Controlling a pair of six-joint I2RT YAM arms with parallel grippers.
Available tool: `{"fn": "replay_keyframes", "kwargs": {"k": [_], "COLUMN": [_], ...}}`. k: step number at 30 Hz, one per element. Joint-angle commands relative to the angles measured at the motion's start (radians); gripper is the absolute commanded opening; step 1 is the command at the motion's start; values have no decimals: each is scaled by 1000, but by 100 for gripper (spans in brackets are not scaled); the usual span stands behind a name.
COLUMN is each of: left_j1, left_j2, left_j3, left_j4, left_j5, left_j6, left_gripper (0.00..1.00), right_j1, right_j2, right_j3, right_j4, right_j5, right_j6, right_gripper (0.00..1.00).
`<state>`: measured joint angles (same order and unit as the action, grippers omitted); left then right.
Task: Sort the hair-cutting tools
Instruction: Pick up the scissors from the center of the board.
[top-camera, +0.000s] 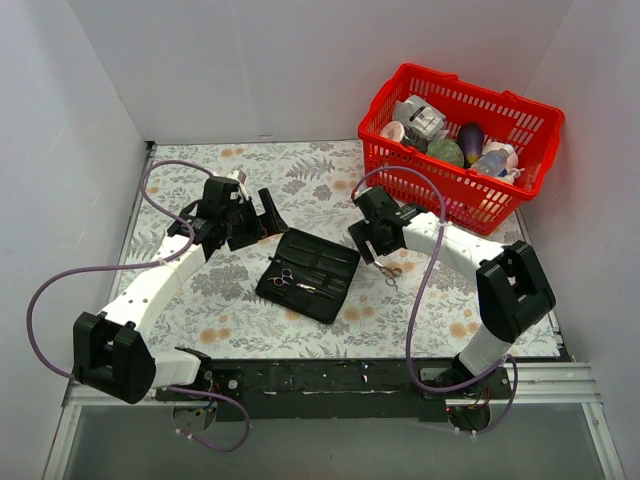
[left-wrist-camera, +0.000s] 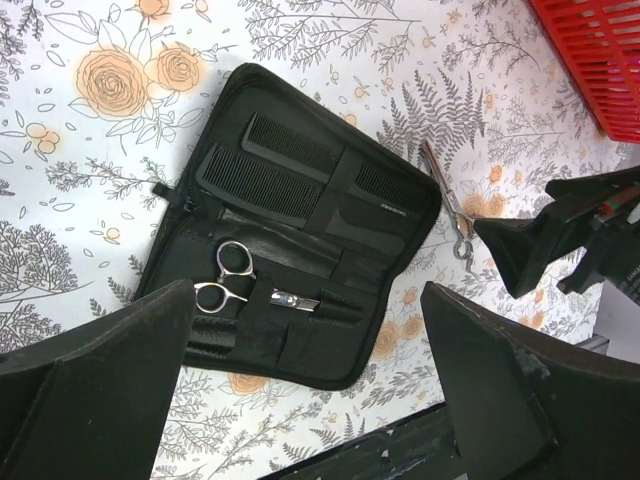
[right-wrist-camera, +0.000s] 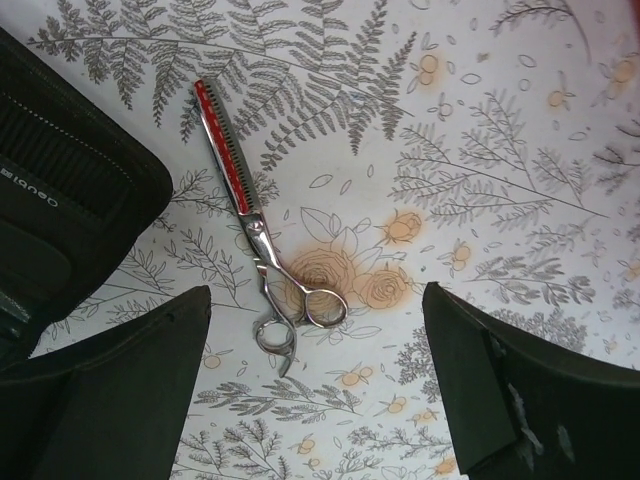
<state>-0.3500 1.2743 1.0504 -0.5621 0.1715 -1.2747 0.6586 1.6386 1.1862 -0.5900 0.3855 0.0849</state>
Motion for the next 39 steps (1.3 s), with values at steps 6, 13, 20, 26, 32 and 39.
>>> {"fn": "replay_keyframes", "kwargs": {"k": [6,13,20,26,32,39], "left_j1": [-1,-1,-1,0,-1,-1], "left_j2": [-30,-39,-26,-30,-43,-44], "left_j3": [-23,-43,-29,-26,-35,-29], "left_j4": [2,8,8,-2,-9,-13], "left_j5": [54,63,72,71,65,69], "left_j6": [-5,1,14,17,17,14], "left_gripper": [98,98,98,98,98,98], "right_j1": [-60,-65,-68,-76,-80,-108], "right_j2": [85,98,75,109,107,101], "right_j3": [-10,-69,-137,-139,-184,-247], "right_j4": [108,121,134,136,145,154], "right_j5": [-197,-243,-252,-302,-332,-369], "right_j6": [-168,-205,-215,-229,-214,-188], "right_gripper": [91,85,80,72,65,64]}}
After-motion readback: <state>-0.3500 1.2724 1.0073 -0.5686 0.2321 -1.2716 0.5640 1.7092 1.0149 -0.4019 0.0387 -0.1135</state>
